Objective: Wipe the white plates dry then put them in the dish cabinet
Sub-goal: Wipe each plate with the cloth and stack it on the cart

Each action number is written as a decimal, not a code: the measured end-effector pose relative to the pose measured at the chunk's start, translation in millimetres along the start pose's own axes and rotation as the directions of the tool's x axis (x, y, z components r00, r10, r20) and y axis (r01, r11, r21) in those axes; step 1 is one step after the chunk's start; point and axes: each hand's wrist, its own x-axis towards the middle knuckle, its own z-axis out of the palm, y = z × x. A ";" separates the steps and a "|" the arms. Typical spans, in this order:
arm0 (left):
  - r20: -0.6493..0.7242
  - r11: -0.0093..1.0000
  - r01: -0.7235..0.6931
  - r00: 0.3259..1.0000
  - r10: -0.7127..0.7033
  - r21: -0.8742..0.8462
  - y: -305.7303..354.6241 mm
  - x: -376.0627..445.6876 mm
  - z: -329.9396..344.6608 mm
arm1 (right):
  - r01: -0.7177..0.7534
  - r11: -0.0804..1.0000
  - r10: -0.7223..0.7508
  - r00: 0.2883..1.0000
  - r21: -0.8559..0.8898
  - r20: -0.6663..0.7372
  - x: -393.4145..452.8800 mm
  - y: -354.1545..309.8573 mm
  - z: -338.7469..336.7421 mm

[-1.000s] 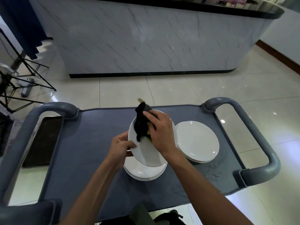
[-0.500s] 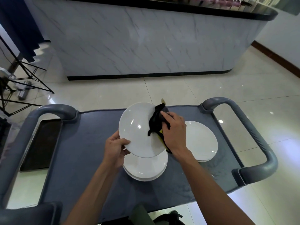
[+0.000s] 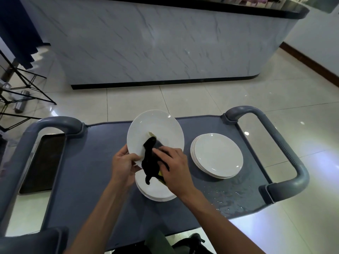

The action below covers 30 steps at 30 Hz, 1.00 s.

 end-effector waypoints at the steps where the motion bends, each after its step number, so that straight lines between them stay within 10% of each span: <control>1: -0.005 1.000 -0.008 1.000 0.008 0.011 0.2 -0.8 0.3 | -0.001 1.000 0.001 1.000 -0.005 -0.013 1.3 2.4 -0.6; 18: 0.076 0.996 -0.017 0.997 0.011 0.084 9.2 -4.8 1.5 | -0.197 0.975 0.218 0.942 0.105 -0.256 57.6 32.7 -41.2; 30: 0.167 0.978 -0.068 0.985 0.035 0.197 14.4 3.9 -12.7 | -0.198 0.927 0.223 0.974 0.318 -0.042 79.9 34.1 -67.1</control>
